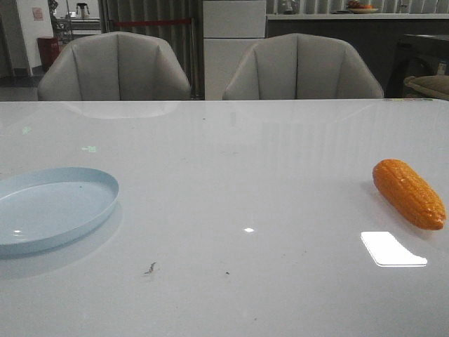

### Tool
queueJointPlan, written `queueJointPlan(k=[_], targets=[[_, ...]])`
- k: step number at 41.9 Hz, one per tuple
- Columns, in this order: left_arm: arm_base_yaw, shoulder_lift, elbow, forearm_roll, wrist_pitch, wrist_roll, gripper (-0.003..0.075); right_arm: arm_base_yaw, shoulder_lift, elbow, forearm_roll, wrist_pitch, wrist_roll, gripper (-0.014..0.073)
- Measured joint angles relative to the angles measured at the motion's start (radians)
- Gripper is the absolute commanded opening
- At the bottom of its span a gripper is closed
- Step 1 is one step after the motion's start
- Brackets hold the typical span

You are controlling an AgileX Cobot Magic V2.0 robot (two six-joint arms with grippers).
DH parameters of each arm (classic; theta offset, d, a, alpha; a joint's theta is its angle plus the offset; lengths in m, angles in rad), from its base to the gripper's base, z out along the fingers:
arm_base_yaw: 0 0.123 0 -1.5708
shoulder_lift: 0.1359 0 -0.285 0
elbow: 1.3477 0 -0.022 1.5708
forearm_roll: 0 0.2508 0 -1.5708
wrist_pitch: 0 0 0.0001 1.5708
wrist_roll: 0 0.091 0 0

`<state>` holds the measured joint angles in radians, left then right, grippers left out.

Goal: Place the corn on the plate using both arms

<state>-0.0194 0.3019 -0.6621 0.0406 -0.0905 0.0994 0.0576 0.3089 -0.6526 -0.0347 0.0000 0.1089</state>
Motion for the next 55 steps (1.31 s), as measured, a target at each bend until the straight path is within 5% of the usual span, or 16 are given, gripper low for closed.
queueJointPlan(k=[17, 33, 41, 47, 55], targets=[[0.0, 0.432, -0.055, 0.0, 0.105, 0.0, 0.009, 0.0, 0.411, -0.074, 0.0, 0.087, 0.002, 0.0056], [0.0, 0.624, -0.049, -0.03, 0.265, 0.0, 0.0099, 0.0, 0.619, -0.074, 0.018, 0.25, 0.002, 0.0058], [0.0, 0.626, -0.049, -0.062, 0.273, 0.0, 0.029, 0.0, 0.622, -0.074, 0.019, 0.261, 0.002, 0.0076], [0.0, 0.626, -0.049, -0.066, 0.31, 0.0, 0.0512, 0.0, 0.622, -0.074, 0.019, 0.274, 0.002, 0.0234], [0.0, 0.629, -0.049, -0.083, 0.322, 0.0, 0.053, 0.0, 0.622, -0.074, 0.021, 0.327, 0.002, 0.0419]])
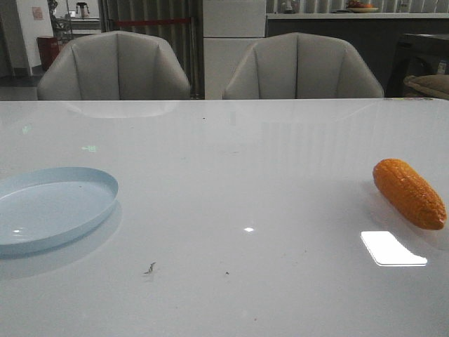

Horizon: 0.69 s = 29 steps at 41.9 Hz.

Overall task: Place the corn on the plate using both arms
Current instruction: 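Grasp the rim of the pale blue plate with the left gripper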

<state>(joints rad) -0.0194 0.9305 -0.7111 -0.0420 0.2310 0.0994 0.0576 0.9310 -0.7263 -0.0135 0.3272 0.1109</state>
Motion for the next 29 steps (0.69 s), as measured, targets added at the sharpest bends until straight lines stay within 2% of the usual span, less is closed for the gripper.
queueJointPlan(k=[12, 21, 29], targets=[[0.0, 0.062, -0.058, -0.034, 0.119, -0.024, 0.053, 0.0, 0.0, 0.0, 0.0, 0.022, 0.0, 0.0415], [0.0, 0.31, -0.206, -0.034, 0.328, -0.111, 0.053, 0.0, 0.0, 0.0, 0.0, 0.023, 0.0, 0.0415], [0.0, 0.569, -0.348, -0.031, 0.429, -0.15, 0.053, 0.0, 0.0, 0.0, 0.0, 0.023, 0.0, 0.0415]])
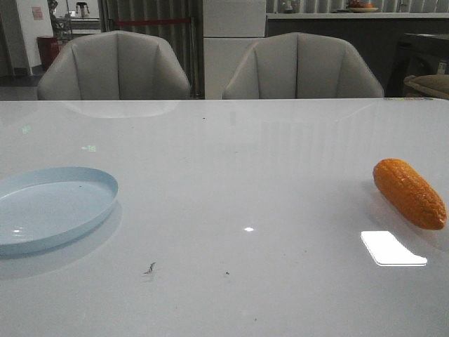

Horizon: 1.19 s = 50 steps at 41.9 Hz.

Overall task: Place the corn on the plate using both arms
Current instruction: 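Grasp the rim of the pale blue plate with the left gripper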

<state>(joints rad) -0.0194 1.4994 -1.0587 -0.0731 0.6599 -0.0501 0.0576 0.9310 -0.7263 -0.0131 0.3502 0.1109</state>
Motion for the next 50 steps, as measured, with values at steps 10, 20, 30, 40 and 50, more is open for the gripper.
queueJointPlan(k=[10, 20, 30, 40, 50], targets=[[0.0, 0.24, -0.145, 0.02, 0.038, -0.005, 0.0529, 0.0, 0.0, 0.0, 0.0, 0.027, 0.0, 0.0415], [0.0, 0.385, -0.252, 0.022, 0.098, -0.005, 0.0529, 0.0, 0.0, 0.0, 0.0, 0.035, 0.0, 0.0415], [0.0, 0.443, -0.259, 0.023, 0.109, -0.005, 0.0515, 0.0, 0.0, 0.0, 0.002, 0.035, 0.002, 0.0415], [0.0, 0.456, -0.26, 0.023, 0.125, -0.005, 0.0281, 0.0, 0.0, 0.0, 0.002, 0.035, 0.002, 0.0415], [0.0, 0.467, -0.26, 0.024, 0.127, -0.005, 0.0132, 0.0, 0.0, 0.0, 0.002, 0.036, 0.002, 0.0415]])
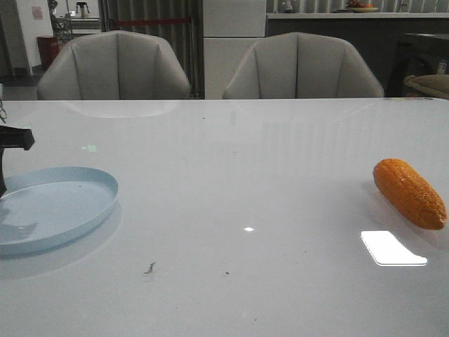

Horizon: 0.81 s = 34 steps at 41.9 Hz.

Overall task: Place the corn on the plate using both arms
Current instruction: 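Grasp the rim of the pale blue plate with the left gripper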

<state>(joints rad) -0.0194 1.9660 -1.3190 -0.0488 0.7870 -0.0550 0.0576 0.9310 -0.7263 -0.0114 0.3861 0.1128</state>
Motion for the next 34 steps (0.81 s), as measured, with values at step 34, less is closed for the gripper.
queueJointPlan(k=[34], targets=[[0.0, 0.055, -0.25, -0.003, 0.244, -0.002, 0.009, 0.0, 0.0, 0.0, 0.0, 0.002, 0.0, 0.0415]])
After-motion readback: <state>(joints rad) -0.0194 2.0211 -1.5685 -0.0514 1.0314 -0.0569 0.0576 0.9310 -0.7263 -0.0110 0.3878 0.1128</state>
